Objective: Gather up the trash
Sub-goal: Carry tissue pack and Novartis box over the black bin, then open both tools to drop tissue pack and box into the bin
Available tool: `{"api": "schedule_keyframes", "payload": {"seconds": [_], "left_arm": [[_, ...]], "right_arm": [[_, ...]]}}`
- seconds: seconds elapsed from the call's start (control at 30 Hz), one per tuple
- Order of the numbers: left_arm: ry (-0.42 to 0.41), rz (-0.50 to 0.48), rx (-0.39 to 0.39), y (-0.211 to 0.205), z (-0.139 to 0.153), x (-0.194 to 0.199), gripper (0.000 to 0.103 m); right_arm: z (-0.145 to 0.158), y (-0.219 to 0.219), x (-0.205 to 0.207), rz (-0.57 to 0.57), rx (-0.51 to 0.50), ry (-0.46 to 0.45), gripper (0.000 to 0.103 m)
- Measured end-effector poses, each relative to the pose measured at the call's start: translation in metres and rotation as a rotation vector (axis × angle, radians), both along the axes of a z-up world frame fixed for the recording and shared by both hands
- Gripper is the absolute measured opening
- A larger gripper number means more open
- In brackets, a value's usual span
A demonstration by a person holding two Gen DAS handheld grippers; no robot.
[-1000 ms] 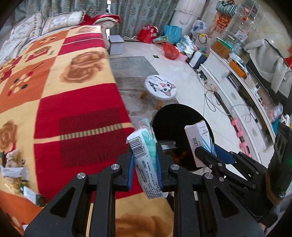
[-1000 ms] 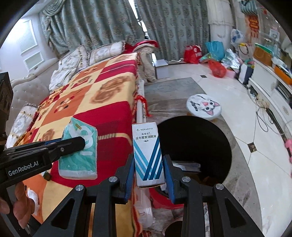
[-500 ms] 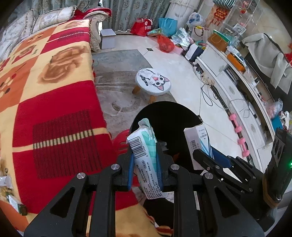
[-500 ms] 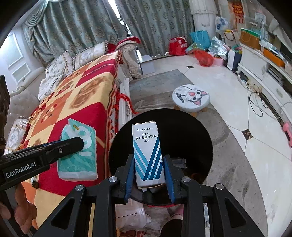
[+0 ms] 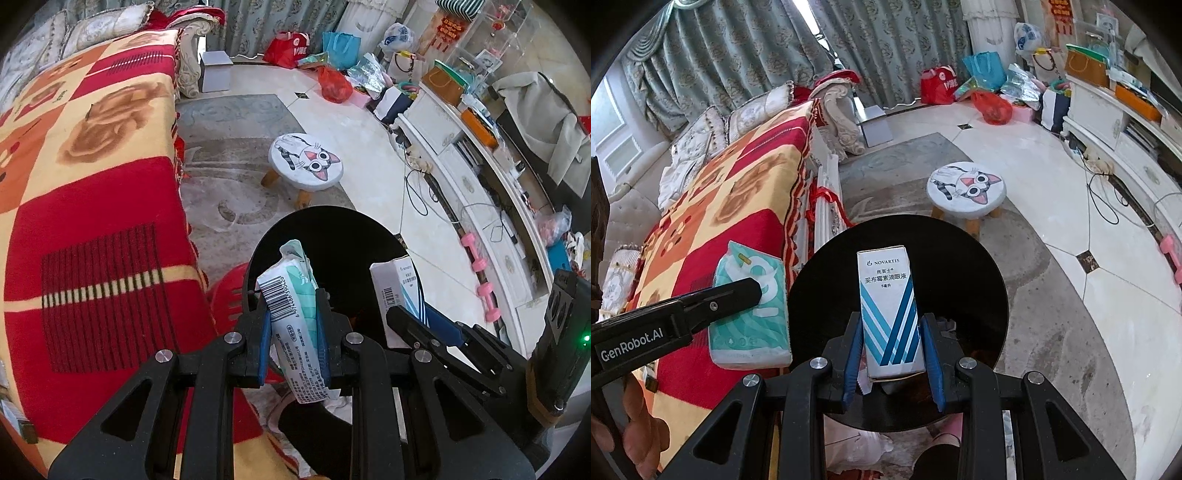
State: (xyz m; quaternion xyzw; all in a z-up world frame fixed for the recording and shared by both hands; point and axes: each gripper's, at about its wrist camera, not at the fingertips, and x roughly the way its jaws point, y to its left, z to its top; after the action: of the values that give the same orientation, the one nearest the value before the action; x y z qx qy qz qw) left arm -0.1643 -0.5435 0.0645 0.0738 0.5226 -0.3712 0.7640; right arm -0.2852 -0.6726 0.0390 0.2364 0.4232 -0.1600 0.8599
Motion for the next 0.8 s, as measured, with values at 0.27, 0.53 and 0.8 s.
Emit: {"api": "schedule_keyframes", "payload": {"seconds": [0.27, 0.53, 0.8], "left_arm": [[0.026, -0.017, -0.026, 0.000, 0.000, -0.003, 0.044], [-0.010, 0.008, 0.000, 0.015, 0.011, -0.008, 0.044], [-0.063, 0.038, 0.044, 0.048, 0.021, -0.016, 0.044]], "right_arm": [[0.001, 0.000, 0.001, -0.021, -0.019, 0.011, 0.041], [-0.001, 0.006, -0.005, -0.017, 0.001, 0.027, 0.042], [0.006, 0.029, -0.004, 0.017, -0.015, 0.024, 0.043]]}}
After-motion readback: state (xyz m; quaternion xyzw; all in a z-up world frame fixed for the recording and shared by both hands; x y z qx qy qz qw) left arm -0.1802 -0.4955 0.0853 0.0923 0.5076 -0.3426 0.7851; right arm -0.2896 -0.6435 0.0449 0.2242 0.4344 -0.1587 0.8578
